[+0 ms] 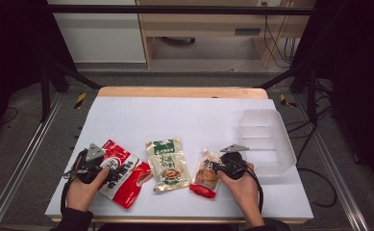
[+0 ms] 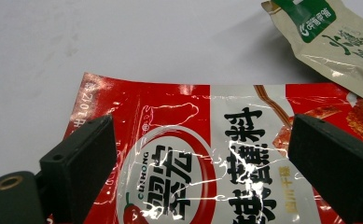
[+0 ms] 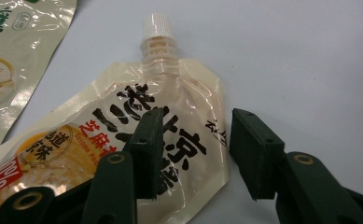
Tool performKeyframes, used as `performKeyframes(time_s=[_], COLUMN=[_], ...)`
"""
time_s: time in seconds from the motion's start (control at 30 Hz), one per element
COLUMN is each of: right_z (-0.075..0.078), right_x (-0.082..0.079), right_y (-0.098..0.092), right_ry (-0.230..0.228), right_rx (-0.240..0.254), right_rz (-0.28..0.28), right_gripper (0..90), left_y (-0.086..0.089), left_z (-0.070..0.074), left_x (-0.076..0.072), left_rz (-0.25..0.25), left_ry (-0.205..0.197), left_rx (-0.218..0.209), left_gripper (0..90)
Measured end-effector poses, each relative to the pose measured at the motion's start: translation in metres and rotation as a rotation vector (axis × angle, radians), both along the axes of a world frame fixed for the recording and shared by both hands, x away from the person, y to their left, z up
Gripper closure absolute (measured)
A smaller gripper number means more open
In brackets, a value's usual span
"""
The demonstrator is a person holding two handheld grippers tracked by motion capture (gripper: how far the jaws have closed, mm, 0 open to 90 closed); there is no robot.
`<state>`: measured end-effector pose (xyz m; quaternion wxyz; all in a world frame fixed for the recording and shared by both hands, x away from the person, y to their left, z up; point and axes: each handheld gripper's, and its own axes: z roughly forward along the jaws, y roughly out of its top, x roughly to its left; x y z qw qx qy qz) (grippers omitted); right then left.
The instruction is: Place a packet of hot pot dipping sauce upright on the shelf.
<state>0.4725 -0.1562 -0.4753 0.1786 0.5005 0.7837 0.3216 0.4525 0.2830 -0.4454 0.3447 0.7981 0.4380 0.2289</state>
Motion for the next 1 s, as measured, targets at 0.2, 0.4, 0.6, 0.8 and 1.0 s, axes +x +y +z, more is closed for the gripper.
performKeyframes(time_s=[0.2, 0.4, 0.6, 0.8, 1.0], right_z=[0.0, 0.009, 0.046, 0.083, 0.098], right_x=[-0.004, -0.008, -0.014, -0.025, -0.031], right_y=[0.001, 0.0, 0.006, 0.019, 0.035], right_ry=[-0.01, -0.046, -0.141, -0.209, -0.238], right_rx=[-0.02, -0.008, 0.006, 0.029, 0.059], right_rz=[0.015, 0.045, 0.144, 0.266, 0.372], right_gripper=[74.4, 88.5, 89.6, 90.0, 90.0], left_y=[-0.004, -0.007, -0.021, -0.041, -0.06], left_z=[0.0, 0.006, 0.02, 0.039, 0.05], left_x=[-0.002, -0.004, -0.005, -0.005, -0.005], left_rz=[-0.01, -0.061, -0.155, -0.248, -0.332], left_ry=[0.001, 0.026, 0.037, 0.023, 0.031], left_rx=[0.001, -0.014, -0.012, 0.002, 0.005], left_gripper=[8.2, 9.9, 10.6, 12.3, 14.7])
